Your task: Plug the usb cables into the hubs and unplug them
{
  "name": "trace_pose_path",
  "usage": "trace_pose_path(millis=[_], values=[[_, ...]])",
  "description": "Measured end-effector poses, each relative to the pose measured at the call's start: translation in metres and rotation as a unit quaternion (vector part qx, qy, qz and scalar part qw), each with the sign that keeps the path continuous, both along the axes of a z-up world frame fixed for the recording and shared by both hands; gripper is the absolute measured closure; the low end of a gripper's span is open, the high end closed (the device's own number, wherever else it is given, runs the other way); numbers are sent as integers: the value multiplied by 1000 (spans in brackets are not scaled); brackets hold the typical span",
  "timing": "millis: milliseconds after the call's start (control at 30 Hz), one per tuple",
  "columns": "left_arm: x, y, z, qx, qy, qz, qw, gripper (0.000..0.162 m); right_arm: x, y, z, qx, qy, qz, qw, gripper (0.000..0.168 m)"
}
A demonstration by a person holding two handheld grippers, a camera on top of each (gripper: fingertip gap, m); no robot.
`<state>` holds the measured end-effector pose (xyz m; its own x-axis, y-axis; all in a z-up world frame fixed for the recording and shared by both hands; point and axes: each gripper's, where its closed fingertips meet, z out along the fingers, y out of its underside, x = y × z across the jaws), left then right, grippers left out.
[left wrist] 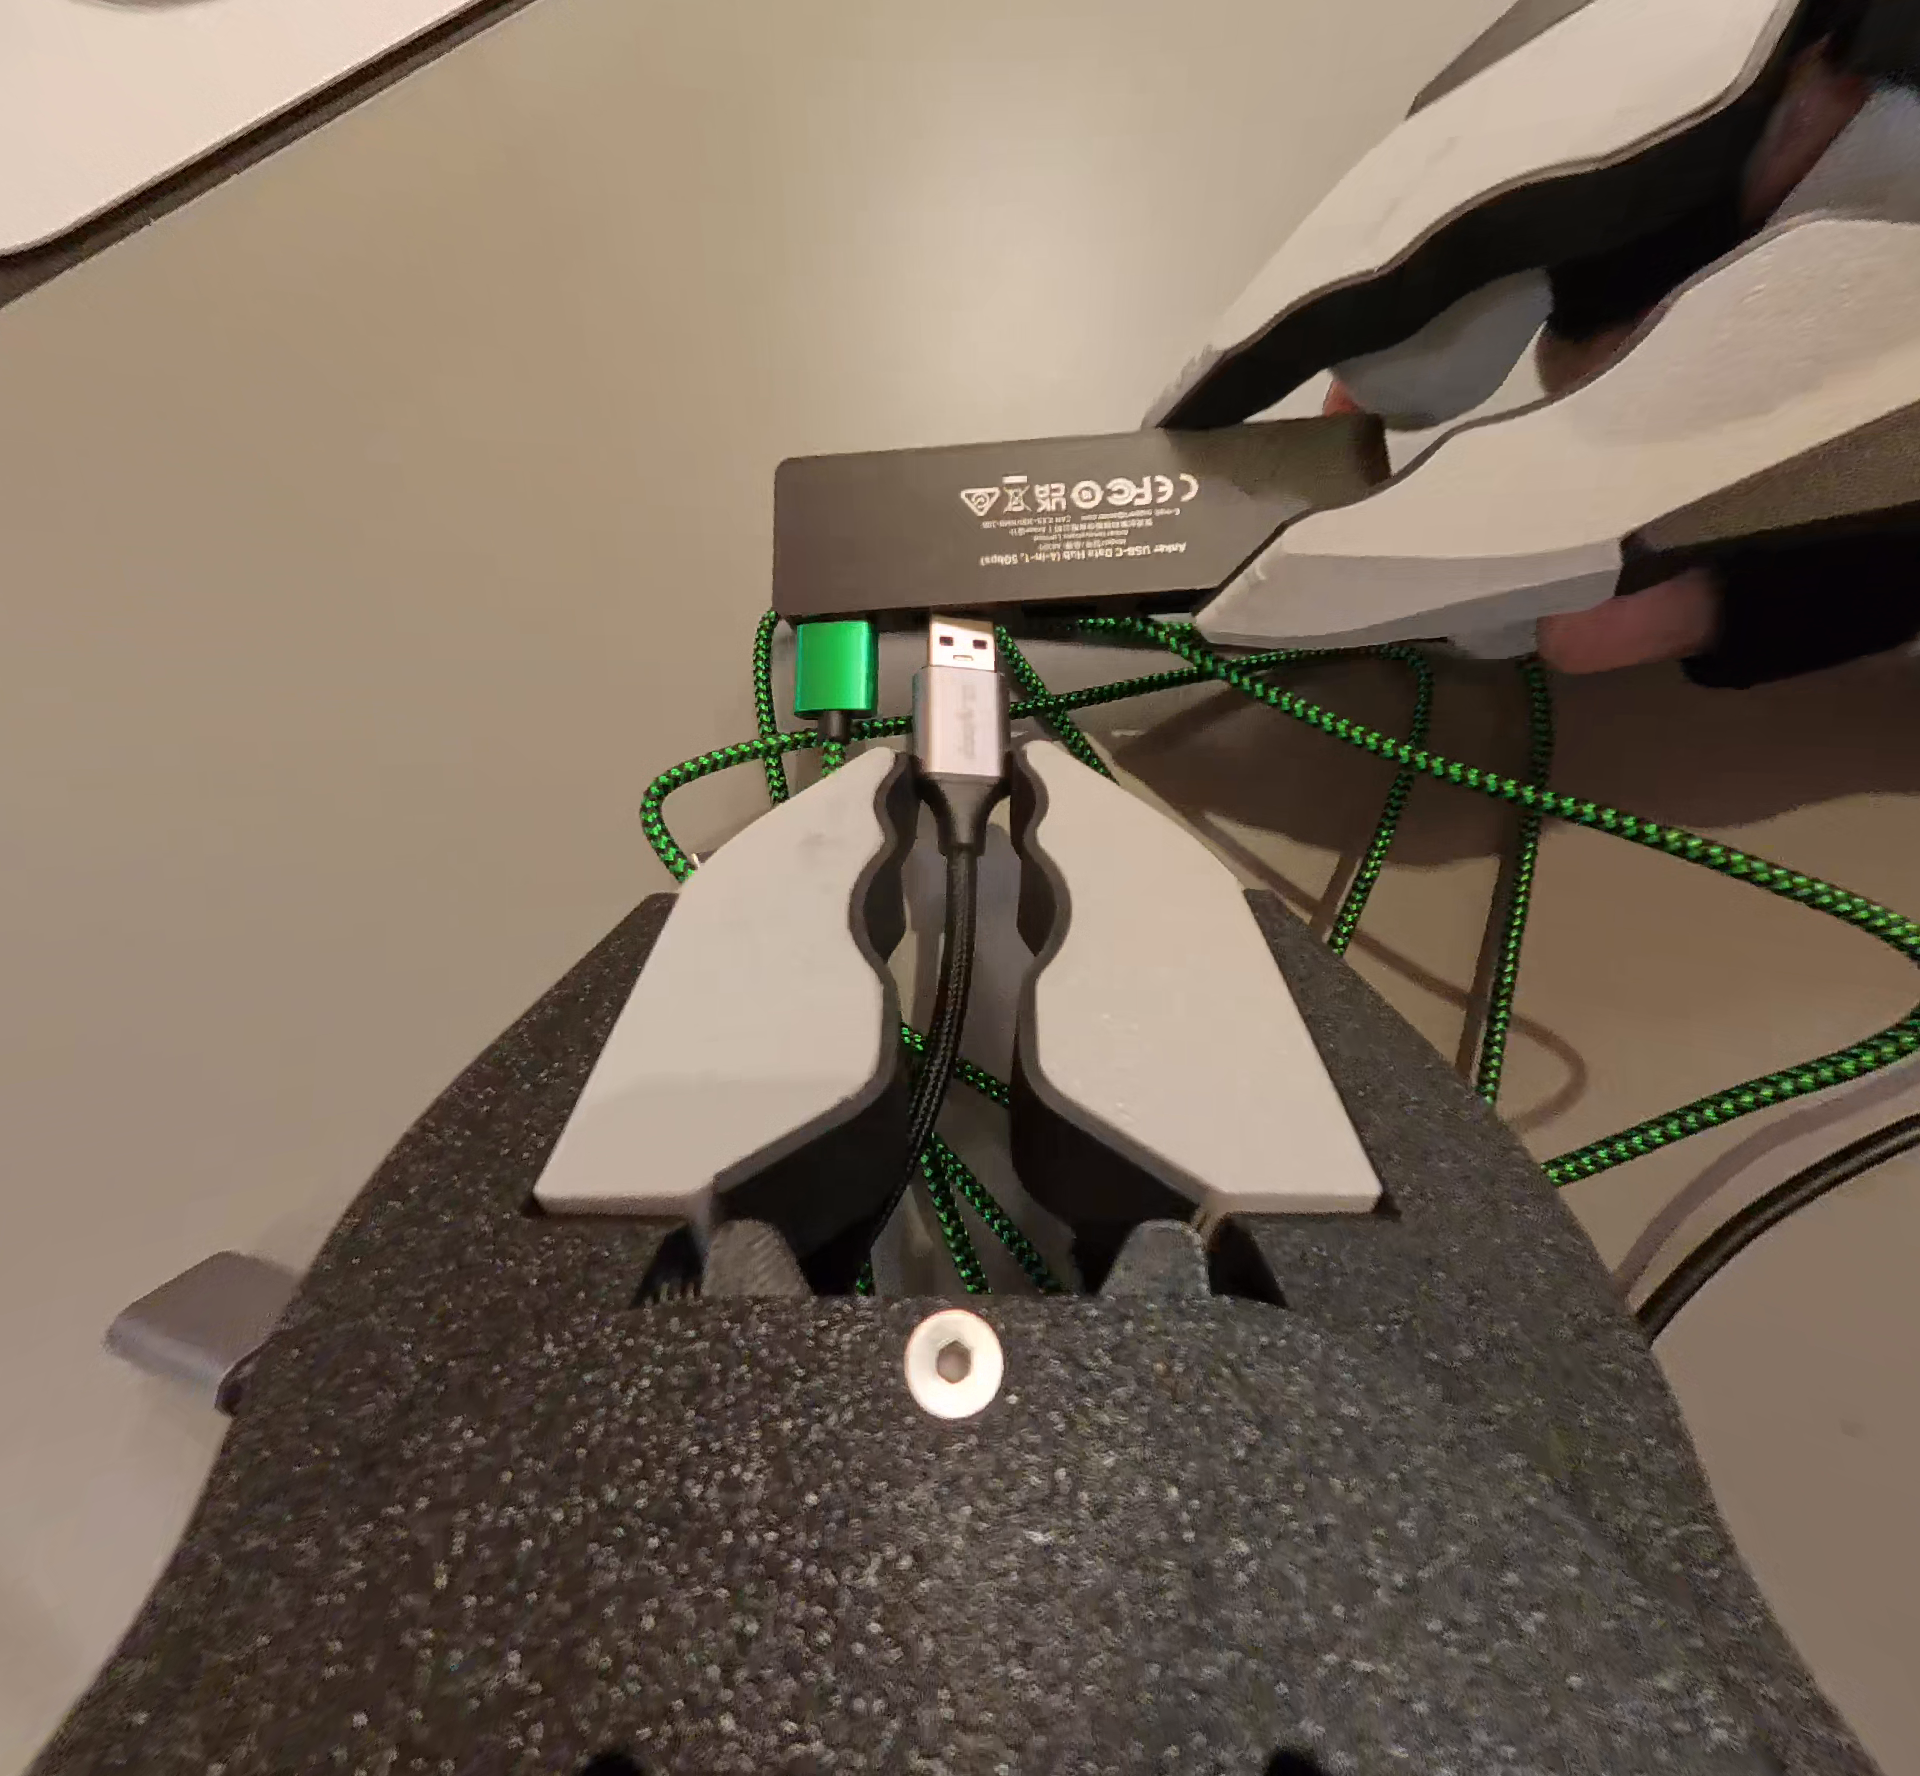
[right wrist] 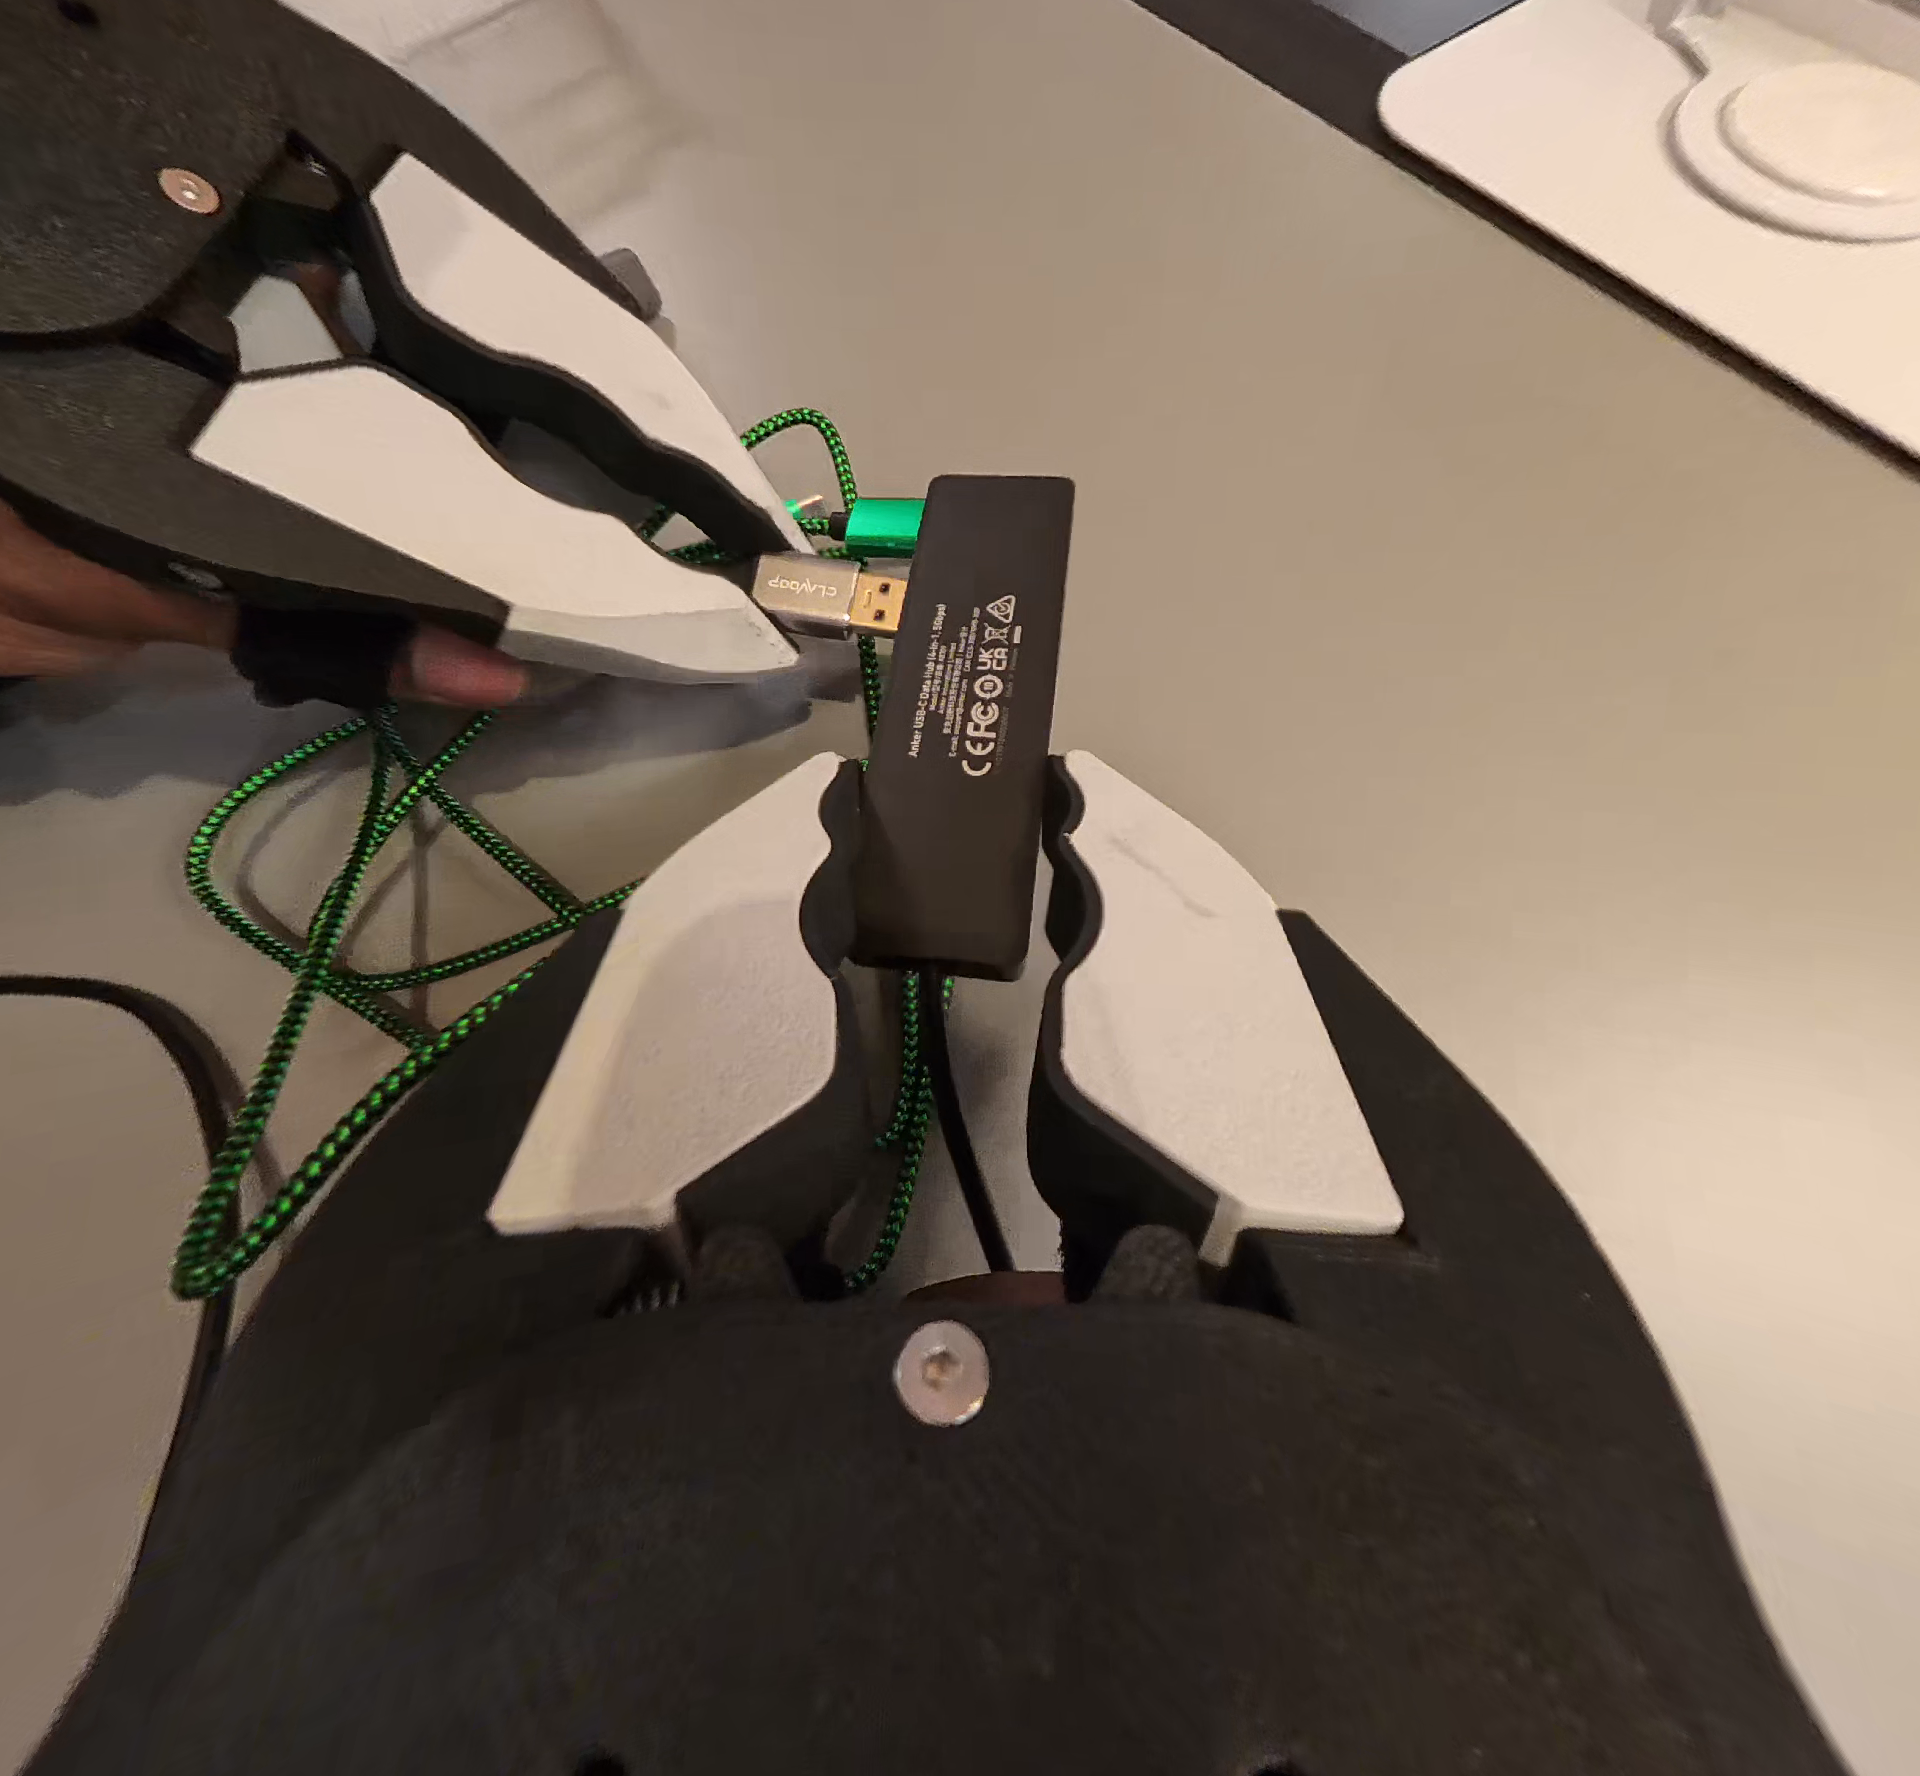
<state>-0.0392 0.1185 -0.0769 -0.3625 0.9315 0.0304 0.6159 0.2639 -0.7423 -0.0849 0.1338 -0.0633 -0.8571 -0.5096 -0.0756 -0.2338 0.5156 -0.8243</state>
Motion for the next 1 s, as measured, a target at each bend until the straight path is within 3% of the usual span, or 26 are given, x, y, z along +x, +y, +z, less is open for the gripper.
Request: trace_pose_path(millis=[267,300,367,467,567,767,1000], values=[[-3,-2,1,78,66,27,994,145,-1,1,0,33,-74,8,997,136],[-1,-5,0,81,73,37,993,145,1,3,4,33,-95,14,995,163],[-1,-9,3,96,96,45,990,145,17,11,16,57,-183,46,980,168],[-2,-6,4,120,106,32,987,145,7,8,-3,64,-89,9,994,168],[-2,-5,4,93,89,23,991,145,-3,2,3,45,-82,-10,996,168],[-4,-3,-1,64,57,9,996,145,-29,-9,-19,67,35,-67,995,134],[-1,-6,-4,66,54,8,996,145,-7,2,-37,141,32,-11,989,117]])
